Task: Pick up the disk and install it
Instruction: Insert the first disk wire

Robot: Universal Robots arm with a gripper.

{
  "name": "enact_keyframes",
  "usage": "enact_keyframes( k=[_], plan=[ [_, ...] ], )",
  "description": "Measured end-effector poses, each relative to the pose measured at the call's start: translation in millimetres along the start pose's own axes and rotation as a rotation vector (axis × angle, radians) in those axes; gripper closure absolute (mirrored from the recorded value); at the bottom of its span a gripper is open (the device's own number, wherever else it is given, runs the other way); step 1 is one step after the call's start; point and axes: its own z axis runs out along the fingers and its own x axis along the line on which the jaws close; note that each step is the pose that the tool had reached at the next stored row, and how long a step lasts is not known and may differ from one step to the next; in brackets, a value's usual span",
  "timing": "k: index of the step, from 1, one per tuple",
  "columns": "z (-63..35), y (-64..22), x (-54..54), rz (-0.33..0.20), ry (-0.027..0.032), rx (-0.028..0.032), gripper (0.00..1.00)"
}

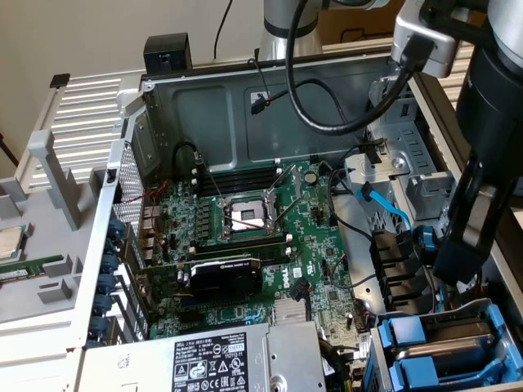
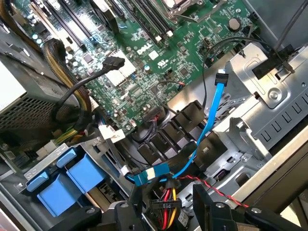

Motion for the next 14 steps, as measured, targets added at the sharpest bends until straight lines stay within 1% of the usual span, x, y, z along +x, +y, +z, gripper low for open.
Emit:
enact_keyframes(
  k=[4, 9, 14],
  plan=[
    [0.5, -0.4, 0.5, 0.010, 0.0009, -0.0006, 0.46],
    [0.6, -0.5, 1.2, 0.031, 0.0003, 0.0014, 0.46],
    [0.9, 1.1, 2.7, 0.039, -0.0003, 0.0020, 0.46]
  ],
)
